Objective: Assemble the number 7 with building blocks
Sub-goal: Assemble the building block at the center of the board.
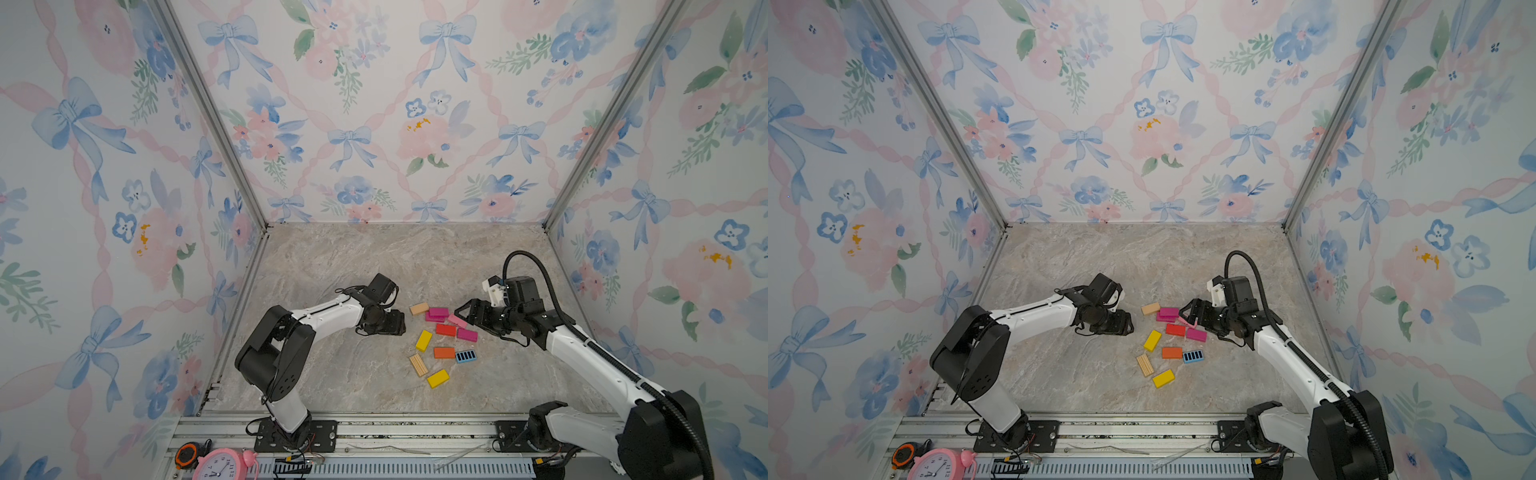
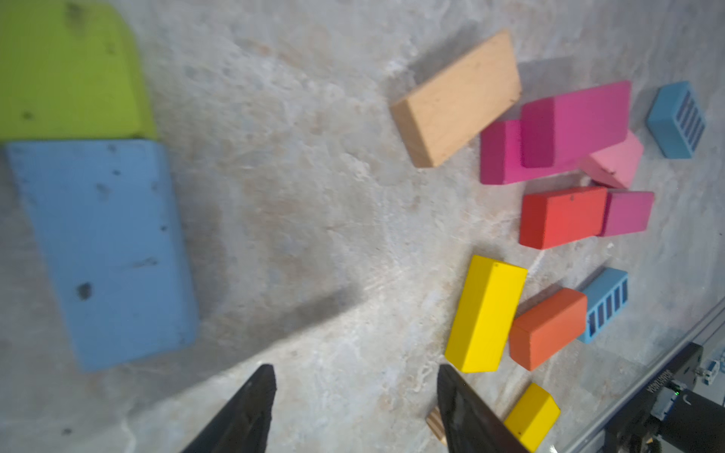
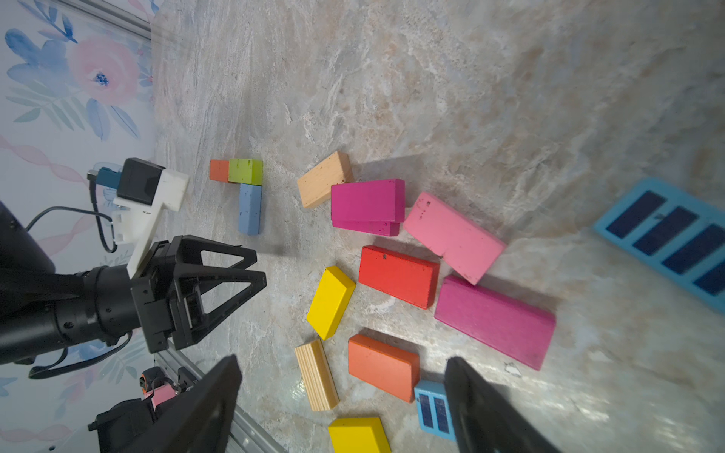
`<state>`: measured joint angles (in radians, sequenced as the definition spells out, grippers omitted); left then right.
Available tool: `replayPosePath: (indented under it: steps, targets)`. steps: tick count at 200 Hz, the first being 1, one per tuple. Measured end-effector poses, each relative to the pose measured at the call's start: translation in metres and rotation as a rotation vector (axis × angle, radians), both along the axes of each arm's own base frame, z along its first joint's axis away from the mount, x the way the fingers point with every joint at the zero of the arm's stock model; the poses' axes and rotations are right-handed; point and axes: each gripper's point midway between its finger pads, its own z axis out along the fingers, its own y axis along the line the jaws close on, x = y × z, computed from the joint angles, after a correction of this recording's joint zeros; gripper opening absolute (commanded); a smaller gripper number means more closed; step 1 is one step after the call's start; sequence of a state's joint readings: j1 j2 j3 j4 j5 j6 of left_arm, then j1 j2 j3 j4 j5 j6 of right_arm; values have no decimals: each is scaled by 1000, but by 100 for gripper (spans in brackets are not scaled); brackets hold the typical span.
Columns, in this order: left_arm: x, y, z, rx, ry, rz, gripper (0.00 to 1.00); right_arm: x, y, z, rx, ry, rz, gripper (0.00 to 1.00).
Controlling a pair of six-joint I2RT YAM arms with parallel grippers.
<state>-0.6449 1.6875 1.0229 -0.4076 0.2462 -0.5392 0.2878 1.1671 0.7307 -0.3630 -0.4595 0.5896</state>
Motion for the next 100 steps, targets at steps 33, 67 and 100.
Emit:
replayPosePath:
  steps: [33, 67, 100]
  targets:
    - [-1, -33, 27, -5, -79, -96, 68, 3, -13, 5, 1, -10, -37, 84]
    - [0, -56, 26, 38, -111, -175, 67, 4, -32, 19, 6, -51, -85, 84]
    - [-10, -70, 0, 137, -89, -250, 67, 1, -40, 28, 19, -73, -105, 84]
